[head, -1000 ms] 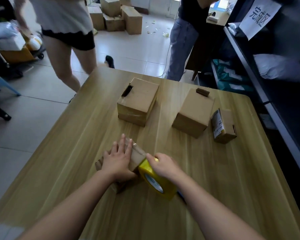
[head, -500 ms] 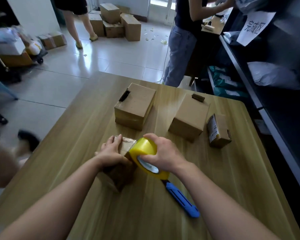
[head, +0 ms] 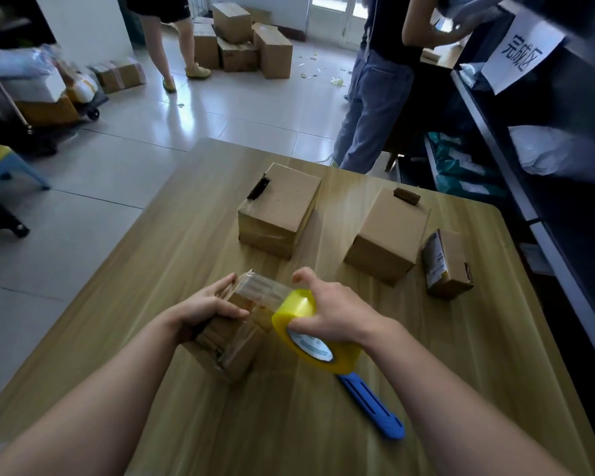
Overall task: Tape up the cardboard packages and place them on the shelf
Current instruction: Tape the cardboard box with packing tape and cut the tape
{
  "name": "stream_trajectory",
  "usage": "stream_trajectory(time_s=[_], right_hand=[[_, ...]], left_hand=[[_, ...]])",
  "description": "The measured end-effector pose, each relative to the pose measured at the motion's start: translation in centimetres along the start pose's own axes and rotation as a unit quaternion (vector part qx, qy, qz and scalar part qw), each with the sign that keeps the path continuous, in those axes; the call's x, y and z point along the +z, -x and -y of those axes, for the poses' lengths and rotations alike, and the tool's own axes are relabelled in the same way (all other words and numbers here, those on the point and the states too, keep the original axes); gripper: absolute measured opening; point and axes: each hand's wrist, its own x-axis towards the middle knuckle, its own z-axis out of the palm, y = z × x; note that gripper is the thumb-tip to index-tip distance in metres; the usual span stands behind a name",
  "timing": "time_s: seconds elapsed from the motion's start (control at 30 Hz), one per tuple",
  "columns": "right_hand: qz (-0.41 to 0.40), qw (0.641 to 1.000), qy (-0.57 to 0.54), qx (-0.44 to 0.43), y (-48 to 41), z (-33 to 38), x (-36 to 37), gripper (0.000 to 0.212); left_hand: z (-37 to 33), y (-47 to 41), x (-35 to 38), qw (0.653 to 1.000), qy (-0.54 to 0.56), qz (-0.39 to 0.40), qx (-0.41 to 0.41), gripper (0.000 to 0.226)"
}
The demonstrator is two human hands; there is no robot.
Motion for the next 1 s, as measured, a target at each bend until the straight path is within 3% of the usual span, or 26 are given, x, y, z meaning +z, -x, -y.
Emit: stream_trajectory(time_s=[0.2,0.73,1.0], right_hand=[[-0.018,0.998,0.021,-0.054,0.6,-0.8,1.1,0.059],[0.075,0.997,0.007,-0.002,-1.9,1.5,1.9,0.053],[0.082,0.996,0.028,-0.007,-2.5,2.0,2.8,0.054]], left_hand=[[0.4,-0.1,-0.9,0.999,0.021,0.024,0.029,0.150],[1.2,-0.3,-2.9,0.995,0.060,0.080,0.003,0.131],[1.7,-0.2,-3.7,0.989,0.088,0.113,-0.022,0.124]])
